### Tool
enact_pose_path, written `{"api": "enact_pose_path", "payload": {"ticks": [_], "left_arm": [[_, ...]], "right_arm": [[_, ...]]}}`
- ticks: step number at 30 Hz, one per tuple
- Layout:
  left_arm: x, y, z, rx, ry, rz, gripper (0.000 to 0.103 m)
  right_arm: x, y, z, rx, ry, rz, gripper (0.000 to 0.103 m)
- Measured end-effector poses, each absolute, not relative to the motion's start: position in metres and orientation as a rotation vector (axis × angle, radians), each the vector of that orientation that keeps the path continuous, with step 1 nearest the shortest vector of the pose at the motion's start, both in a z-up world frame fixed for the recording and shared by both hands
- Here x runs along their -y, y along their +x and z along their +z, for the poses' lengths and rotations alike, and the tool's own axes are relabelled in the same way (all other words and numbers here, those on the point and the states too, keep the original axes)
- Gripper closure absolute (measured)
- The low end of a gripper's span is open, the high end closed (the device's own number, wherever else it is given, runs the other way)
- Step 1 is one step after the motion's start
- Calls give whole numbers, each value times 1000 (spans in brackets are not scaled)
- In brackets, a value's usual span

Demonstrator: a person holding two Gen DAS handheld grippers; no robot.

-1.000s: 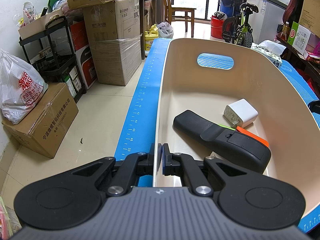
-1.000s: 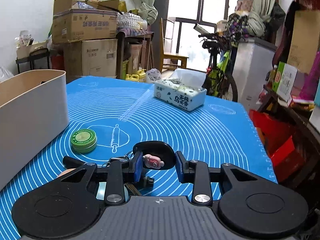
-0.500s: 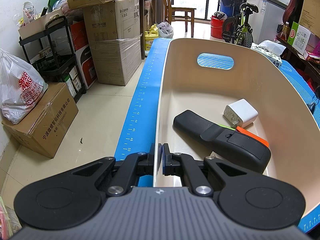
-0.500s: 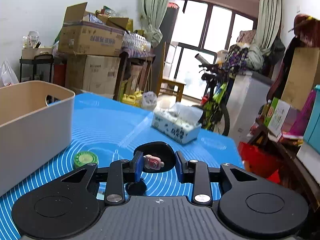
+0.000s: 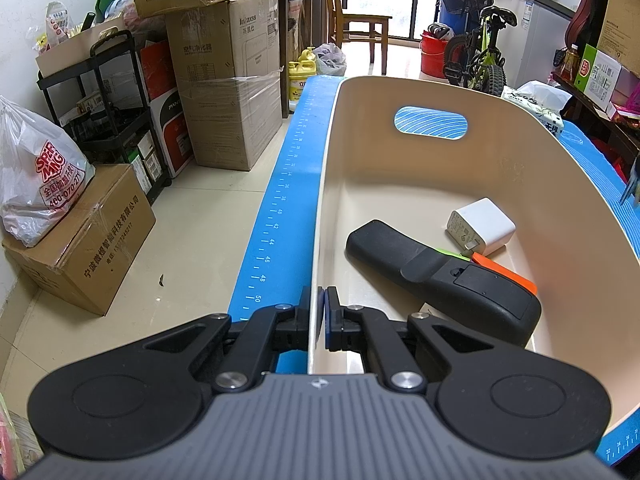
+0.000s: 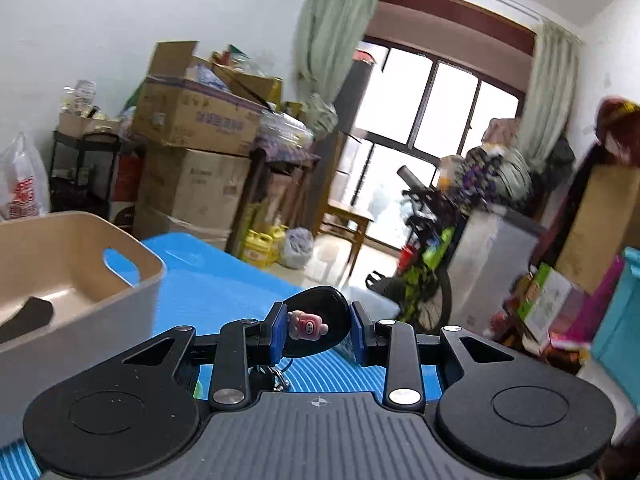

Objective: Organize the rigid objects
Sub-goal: 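Carry the key fob into the basket and release it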

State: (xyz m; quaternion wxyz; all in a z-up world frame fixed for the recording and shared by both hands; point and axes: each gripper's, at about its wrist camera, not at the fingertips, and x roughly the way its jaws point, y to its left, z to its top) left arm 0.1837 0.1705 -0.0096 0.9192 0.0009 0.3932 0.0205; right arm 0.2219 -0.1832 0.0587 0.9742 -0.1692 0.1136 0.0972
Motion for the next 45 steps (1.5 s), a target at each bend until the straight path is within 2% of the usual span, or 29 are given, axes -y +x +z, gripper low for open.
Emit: {"api": "enact_pose_path", "payload": {"ticks": [8,14,25,35,38,41,43,45], "left_arm": [[-171,184,-9,-809,2,42,97],[-169,183,-9,-808,1,41,97],[-169,183,-8,-809,1,42,97],[-170,183,-8,-809,1,41,97],[-170,183,-8,-809,1,41,97],[-169,183,-8,-809,1,42,97],[-170,183,-8,-809,1,42,97],[-170,183,-8,-809,1,42,97]], "right_arm": [[128,217,108,-122,-380,319,64],[69,224,114,-106,-414,431,64],[-4,259,63,-289,-475,500,63],[-31,275,25,-526,-575,525,63],[-29,274,20,-548,-565,527,62],[-26,275,18,-558,-544,519,55],[-21,275,21,-560,-508,517,42],[-13,273,27,-561,-458,524,40]]}}
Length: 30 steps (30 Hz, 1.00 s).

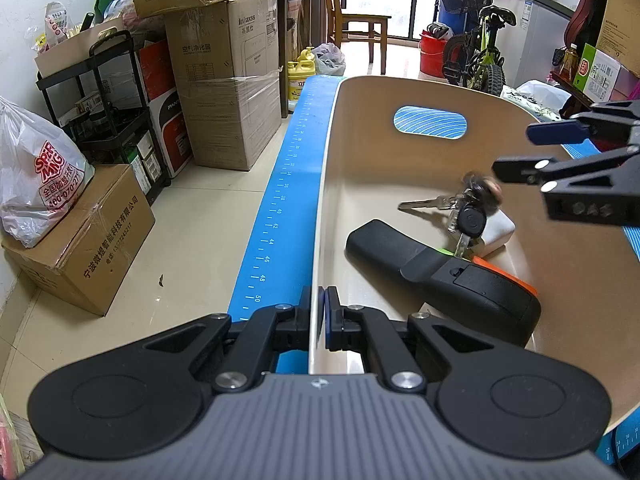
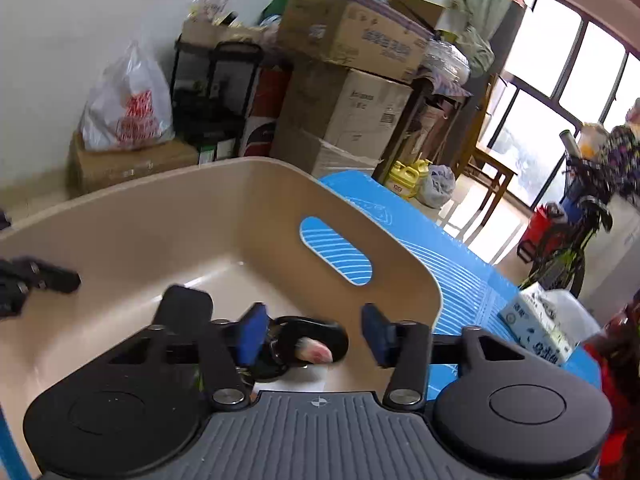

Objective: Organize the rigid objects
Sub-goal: 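Carry the key fob into the basket and release it, then move the right tool back over the remaining items on the mat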

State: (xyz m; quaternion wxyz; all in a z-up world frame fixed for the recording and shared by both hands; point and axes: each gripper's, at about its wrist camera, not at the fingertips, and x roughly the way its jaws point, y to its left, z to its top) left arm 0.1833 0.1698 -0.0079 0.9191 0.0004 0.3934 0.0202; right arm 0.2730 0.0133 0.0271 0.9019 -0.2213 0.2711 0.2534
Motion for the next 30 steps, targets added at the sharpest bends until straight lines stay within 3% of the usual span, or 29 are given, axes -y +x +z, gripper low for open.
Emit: {"api": "enact_pose_path", "payload": {"ticks": [2,7,9,17,30], "left_arm": [[-170,183,-8,-809,0,41,97],[-170,183,-8,-809,0,41,97],[-170,183,-8,-809,0,41,97],[-170,183,-8,-809,0,41,97],[-170,183,-8,-809,0,41,96]], "right_arm": [[-5,272,33,-555,-425,526,38],[34,254,47,-501,-303,486,10],[51,247,51,-473,-272,452,5],[127,247,52,-517,-174,308,2],[175,238,-17,-719,-97,237,2]]}}
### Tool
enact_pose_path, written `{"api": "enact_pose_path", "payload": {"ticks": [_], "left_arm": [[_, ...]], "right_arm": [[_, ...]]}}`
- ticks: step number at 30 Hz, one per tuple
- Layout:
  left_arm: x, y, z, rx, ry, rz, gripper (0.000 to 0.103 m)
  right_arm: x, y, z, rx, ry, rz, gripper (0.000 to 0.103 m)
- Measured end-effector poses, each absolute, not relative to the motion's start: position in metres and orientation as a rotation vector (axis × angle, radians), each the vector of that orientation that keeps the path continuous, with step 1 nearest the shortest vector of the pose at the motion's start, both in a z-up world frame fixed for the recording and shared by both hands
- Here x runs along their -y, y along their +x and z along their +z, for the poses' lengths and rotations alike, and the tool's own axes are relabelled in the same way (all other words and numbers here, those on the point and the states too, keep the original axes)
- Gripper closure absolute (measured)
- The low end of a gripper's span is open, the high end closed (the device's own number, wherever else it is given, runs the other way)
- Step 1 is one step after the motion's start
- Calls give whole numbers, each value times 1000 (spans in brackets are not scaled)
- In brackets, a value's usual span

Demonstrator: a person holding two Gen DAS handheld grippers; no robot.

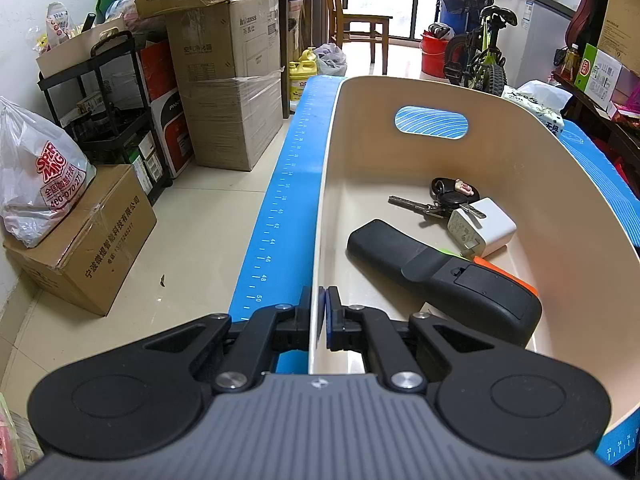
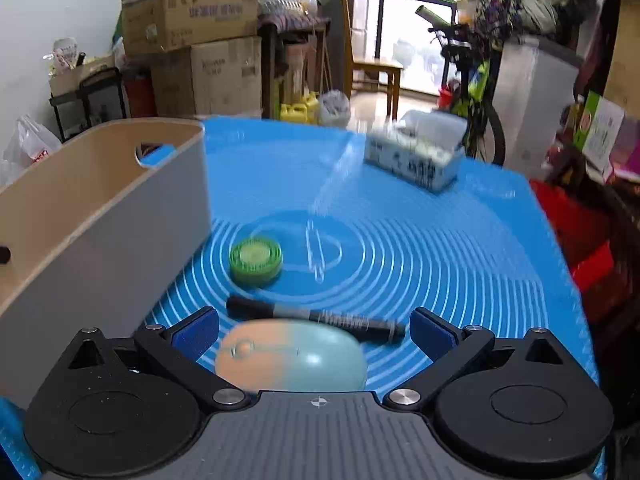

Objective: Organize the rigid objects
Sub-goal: 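Move the right tool back over the remaining items on the mat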

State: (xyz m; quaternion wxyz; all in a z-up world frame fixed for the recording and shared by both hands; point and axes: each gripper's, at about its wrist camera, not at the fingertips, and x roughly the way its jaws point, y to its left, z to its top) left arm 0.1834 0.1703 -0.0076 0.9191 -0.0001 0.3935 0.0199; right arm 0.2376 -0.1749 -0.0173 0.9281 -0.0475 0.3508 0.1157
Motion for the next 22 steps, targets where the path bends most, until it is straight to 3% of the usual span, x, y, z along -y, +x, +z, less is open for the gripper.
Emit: {"api": "enact_pose_path", "payload": {"ticks": [22], "left_arm": [[-170,183,-8,-809,0,41,96]], "right_arm": [[132,242,-68,-758,-129,125,1]]}}
